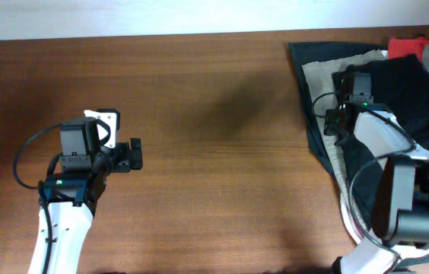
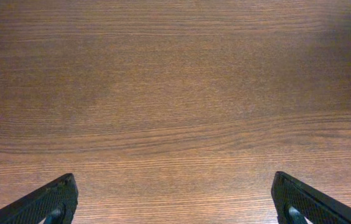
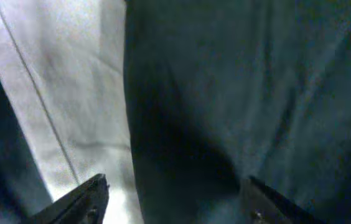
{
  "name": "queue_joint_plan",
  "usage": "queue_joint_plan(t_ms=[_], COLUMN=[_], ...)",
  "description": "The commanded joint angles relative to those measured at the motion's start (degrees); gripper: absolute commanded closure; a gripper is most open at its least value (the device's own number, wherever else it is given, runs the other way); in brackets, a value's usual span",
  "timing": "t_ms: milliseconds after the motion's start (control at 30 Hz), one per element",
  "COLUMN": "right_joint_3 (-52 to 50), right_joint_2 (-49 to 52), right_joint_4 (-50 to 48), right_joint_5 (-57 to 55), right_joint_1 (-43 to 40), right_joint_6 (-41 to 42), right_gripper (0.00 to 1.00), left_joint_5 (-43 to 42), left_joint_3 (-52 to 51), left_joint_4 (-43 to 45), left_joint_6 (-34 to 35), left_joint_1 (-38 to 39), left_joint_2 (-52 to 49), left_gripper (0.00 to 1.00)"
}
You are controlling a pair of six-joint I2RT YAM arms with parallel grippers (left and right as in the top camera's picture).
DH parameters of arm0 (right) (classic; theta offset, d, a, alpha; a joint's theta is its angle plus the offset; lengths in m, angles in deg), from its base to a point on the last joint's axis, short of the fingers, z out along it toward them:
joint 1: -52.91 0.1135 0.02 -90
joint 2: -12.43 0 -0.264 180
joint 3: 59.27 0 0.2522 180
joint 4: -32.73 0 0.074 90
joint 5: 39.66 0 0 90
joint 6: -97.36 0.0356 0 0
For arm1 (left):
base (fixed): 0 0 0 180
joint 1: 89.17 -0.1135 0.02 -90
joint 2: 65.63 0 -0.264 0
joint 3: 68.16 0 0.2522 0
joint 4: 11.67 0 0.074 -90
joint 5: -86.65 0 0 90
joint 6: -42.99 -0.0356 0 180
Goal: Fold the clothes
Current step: 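Grasp the black pants on the pile with the right gripper and drag left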
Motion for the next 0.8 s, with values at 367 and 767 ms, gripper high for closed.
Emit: queue_joint_plan(t_ms=[367,767], right_joint_3=[27.74,31.19], right_joint_2=[-2.49,-2.12], right_joint_4=[25.59,3.48], right_joint_5=[8.39,19.12], right_joint_1=[0.98,33.16], right_joint_6=[-0.07,4.04], right_gripper=[0.96,0.42], left_joint_5=[-0.83,-2.38], left_joint_3=[1.29,1.27], left_joint_4=[0.44,4.96], left_joint_6=[-0.63,-0.59], left_joint_1=[0.24,0.24], left_joint_2=[-0.28,-0.28], left_gripper=[0.01,0.01])
